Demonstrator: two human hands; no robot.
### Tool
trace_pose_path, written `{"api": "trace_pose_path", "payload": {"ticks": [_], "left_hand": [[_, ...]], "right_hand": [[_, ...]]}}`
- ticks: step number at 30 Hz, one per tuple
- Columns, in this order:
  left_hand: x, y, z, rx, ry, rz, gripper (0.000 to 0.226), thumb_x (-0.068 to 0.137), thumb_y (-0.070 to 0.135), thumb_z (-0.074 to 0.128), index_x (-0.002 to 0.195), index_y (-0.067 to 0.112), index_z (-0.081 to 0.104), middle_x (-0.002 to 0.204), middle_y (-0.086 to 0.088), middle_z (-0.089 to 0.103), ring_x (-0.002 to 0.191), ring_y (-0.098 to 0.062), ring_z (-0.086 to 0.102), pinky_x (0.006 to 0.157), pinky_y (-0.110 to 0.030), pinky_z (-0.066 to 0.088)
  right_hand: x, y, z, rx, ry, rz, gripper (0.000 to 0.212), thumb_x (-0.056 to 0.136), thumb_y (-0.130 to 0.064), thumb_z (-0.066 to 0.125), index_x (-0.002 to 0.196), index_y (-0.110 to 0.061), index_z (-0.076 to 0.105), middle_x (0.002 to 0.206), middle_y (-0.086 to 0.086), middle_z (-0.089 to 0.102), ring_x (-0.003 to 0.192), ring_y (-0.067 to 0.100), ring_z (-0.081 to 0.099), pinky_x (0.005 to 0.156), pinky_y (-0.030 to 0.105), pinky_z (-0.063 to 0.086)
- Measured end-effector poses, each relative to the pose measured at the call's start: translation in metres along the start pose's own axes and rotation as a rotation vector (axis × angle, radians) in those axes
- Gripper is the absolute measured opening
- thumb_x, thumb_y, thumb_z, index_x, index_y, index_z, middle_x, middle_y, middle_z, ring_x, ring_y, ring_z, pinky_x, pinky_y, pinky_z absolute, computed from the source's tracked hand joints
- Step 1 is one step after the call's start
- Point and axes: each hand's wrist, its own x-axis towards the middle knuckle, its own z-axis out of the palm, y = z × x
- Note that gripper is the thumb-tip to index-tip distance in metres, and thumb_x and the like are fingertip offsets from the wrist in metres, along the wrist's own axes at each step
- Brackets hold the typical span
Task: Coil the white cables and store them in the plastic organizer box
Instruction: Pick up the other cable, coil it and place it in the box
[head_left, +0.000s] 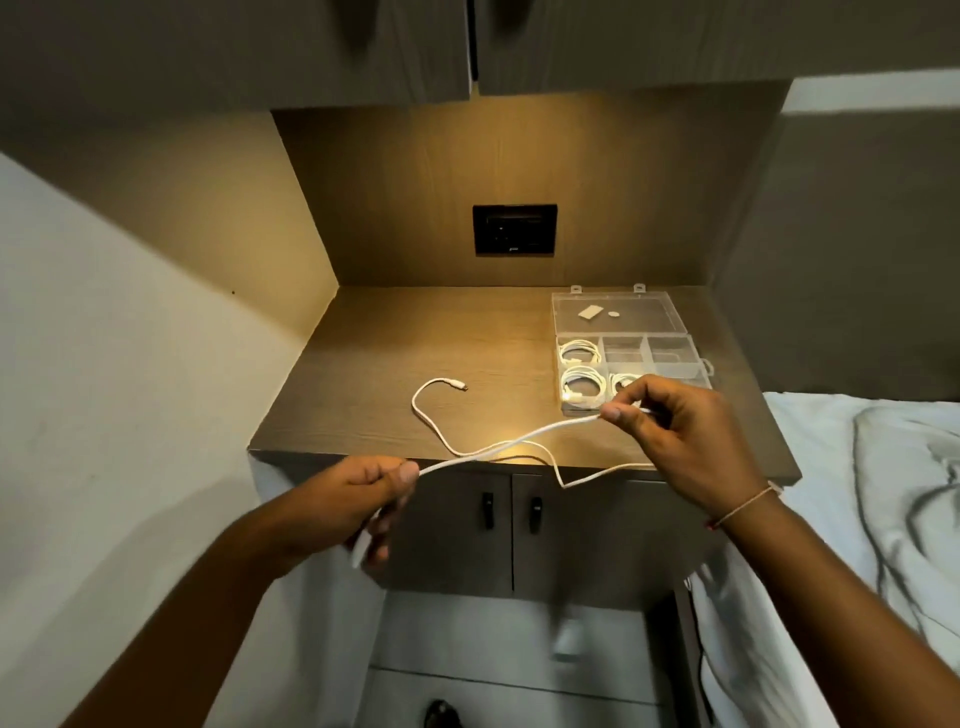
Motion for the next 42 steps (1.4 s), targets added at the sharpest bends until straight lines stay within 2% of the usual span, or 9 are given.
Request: {"api": "trace_pose_path", "payload": {"ticks": [6,10,14,18,23,28,32,37,42], "left_hand": [[-0.033,0.028,0.015,-0.280,-0.417,-0.115,0.031,0.097,0.040,0.048,0.085,0.015,0.059,0.064,0.000,0.037,0.053,-0.013,0.023,0.047,-0.022,0.023],[-0.032,0.061,0.025,-0.809,-0.628,0.267,0.012,0.099,0.013,0.043,0.101,0.006,0.052,0.072,-0.003,0.047,0.058,-0.013,0.030,0.052,-0.027,0.024],[0.011,0.080,0.063,-0.997,-0.088,0.479,0.019,0.102,0.013,0.036,0.106,0.011,0.055,0.072,0.000,0.054,0.054,-0.008,0.045,0.045,-0.019,0.036],[0.046,0.049,0.089,-0.220,0.541,0.644,0.017,0.101,0.010,0.044,0.104,0.006,0.061,0.086,-0.009,0.069,0.076,-0.017,0.069,0.063,-0.031,0.056],[0.051,-0.001,0.089,0.356,0.397,0.635,0.019,0.100,0.023,0.047,0.096,0.020,0.065,0.069,0.005,0.060,0.062,-0.011,0.060,0.059,-0.036,0.052],[0.029,-0.008,0.096,-0.278,-0.137,0.121,0.047,0.103,0.035,0.034,0.075,0.015,0.065,0.052,0.004,0.037,0.045,-0.010,0.027,0.043,-0.021,0.024],[0.007,0.013,0.084,-0.738,-0.361,0.190,0.030,0.093,0.036,0.048,0.076,0.014,0.058,0.056,0.002,0.036,0.046,-0.010,0.029,0.044,-0.021,0.028],[0.032,0.042,0.071,-1.072,0.058,0.485,0.022,0.097,0.026,0.042,0.086,0.012,0.055,0.072,-0.004,0.061,0.065,-0.018,0.058,0.058,-0.026,0.051],[0.047,-0.001,0.086,-0.044,0.489,0.626,0.025,0.101,0.015,0.043,0.088,0.006,0.062,0.081,-0.009,0.072,0.079,-0.022,0.070,0.075,-0.039,0.059]], "right_hand": [[-0.028,0.001,-0.001,-0.077,0.228,0.083,0.032,0.076,-0.065,0.054,0.086,-0.038,0.067,0.072,-0.023,0.062,0.070,-0.001,0.061,0.057,0.017,0.047],[-0.062,-0.004,0.030,-0.172,0.135,0.136,0.044,0.083,-0.062,0.050,0.090,-0.026,0.074,0.076,-0.006,0.073,0.068,0.016,0.067,0.060,0.036,0.056],[-0.106,-0.034,0.090,-0.155,-0.083,0.035,0.022,0.093,-0.045,0.058,0.094,-0.029,0.073,0.077,-0.010,0.073,0.068,0.008,0.066,0.061,0.033,0.056],[-0.110,-0.049,0.093,-0.022,-0.152,0.044,0.017,0.094,-0.042,0.054,0.090,-0.032,0.067,0.067,-0.013,0.064,0.062,0.007,0.060,0.055,0.022,0.047],[-0.080,-0.037,0.047,-0.112,-0.102,0.024,0.013,0.090,-0.042,0.061,0.089,-0.031,0.067,0.063,-0.014,0.064,0.058,0.006,0.058,0.056,0.035,0.050],[-0.066,-0.024,0.037,-0.106,-0.052,0.071,0.030,0.078,-0.064,0.064,0.084,-0.036,0.075,0.066,-0.010,0.072,0.063,0.009,0.066,0.059,0.039,0.054],[-0.079,-0.022,0.057,0.015,-0.080,0.123,0.031,0.090,-0.056,0.053,0.099,-0.035,0.074,0.068,-0.008,0.071,0.064,0.006,0.065,0.059,0.037,0.053],[-0.127,-0.040,0.112,0.185,-0.307,0.188,0.028,0.099,-0.038,0.049,0.121,-0.043,0.065,0.056,-0.014,0.052,0.054,0.003,0.049,0.057,0.025,0.041],[-0.096,-0.052,0.080,-0.017,-0.351,0.025,0.032,0.094,-0.054,0.045,0.094,-0.031,0.068,0.055,-0.017,0.054,0.053,0.004,0.053,0.055,0.027,0.044]]}}
